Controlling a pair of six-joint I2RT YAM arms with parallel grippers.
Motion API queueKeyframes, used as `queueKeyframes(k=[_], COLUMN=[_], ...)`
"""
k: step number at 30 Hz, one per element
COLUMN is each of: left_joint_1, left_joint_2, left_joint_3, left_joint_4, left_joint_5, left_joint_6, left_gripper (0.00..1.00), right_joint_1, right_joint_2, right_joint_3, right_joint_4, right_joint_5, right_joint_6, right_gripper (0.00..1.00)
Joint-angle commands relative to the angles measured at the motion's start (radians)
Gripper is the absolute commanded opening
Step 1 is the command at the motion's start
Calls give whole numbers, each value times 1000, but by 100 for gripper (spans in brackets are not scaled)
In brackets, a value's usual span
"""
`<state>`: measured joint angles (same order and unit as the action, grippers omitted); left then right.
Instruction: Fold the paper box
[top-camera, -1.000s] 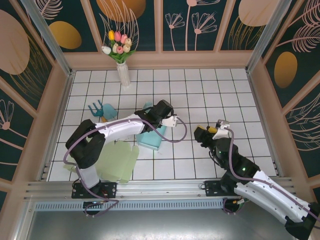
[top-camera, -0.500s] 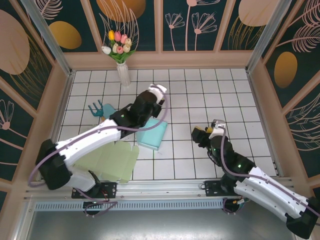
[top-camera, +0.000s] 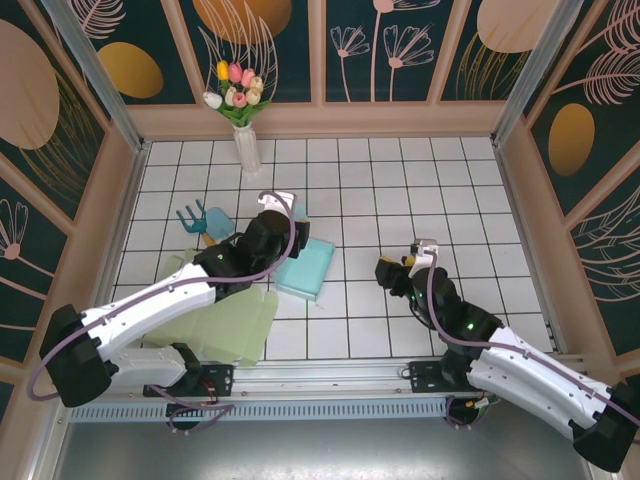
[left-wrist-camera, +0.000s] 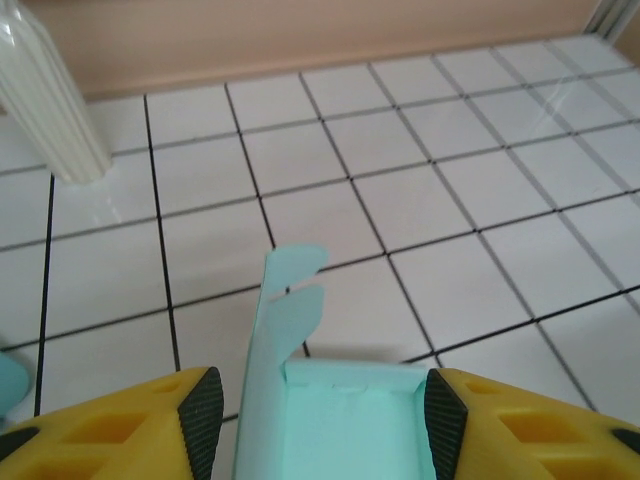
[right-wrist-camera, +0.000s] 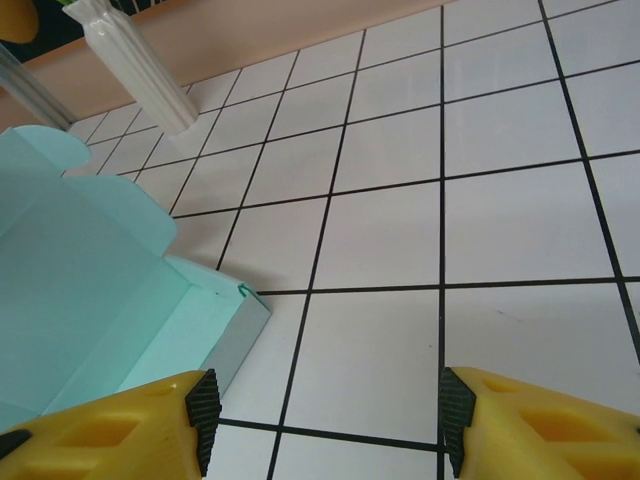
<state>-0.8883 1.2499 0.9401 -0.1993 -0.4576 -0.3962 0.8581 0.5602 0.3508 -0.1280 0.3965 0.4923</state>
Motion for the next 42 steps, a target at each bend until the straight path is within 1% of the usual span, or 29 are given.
queueKeyframes(k=[1,5,8,9,11,12,13,14,17,20,22,23,26,27,29,30,31,33,34,36,37,38,40,42], left_joint_1=[7,20,39,45,51,51,51,52,52,51,51,52,51,51,53,55,60,69,70,74,75,75,76,77], left_joint_2=[37,92,142,160,191,205,218,226,241,258,252,242,182,159,132,127,127,136,139,147,154,158,166,169], left_joint_3=[-24,-23,6,20,49,74,93,107,143,179,178,169,122,111,118,133,159,204,216,229,233,235,230,221], left_joint_4=[-53,-49,-65,-71,-86,-95,-102,-104,-81,-67,-29,-4,74,87,68,52,20,-36,-49,-61,-57,-57,-44,-31], left_joint_5=[-25,8,27,37,41,39,37,37,89,118,137,161,290,326,404,428,457,496,507,526,527,528,526,527], left_joint_6=[-30,-15,7,21,54,82,116,155,324,521,681,757,986,1050,1146,1168,1181,1198,1209,1230,1237,1241,1253,1263], left_gripper=[58,56,49,43,27,11,0,0,0,0,0,0,0,0,0,0,0,0,0,0,0,0,0,0], right_joint_1=[-2,-3,-2,-2,-2,-2,-2,-2,-2,-2,-5,-9,-65,-95,-178,-244,-302,-475,-560,-701,-726,-726,-693,-655], right_joint_2=[-1,1,2,3,3,2,4,4,4,5,5,7,21,32,65,93,126,191,229,326,371,396,445,497], right_joint_3=[19,17,16,16,19,20,24,27,47,74,76,72,24,2,-44,-57,-59,-79,-107,-167,-169,-147,-72,-41], right_joint_4=[53,62,57,55,48,47,47,47,46,62,115,147,317,406,564,625,675,786,885,1137,1175,1110,894,808], right_joint_5=[-54,-80,-82,-83,-81,-82,-82,-82,-71,-33,1,8,-15,-67,-229,-355,-472,-682,-784,-932,-972,-995,-1026,-1037], right_joint_6=[-36,-41,-44,-44,-46,-47,-47,-49,-58,-119,-212,-261,-410,-474,-606,-654,-652,-636,-627,-587,-652,-753,-930,-1057], right_gripper=[63,63,63,63,63,63,63,64,65,69,73,74,73,73,73,72,71,71,71,71,70,68,69,69])
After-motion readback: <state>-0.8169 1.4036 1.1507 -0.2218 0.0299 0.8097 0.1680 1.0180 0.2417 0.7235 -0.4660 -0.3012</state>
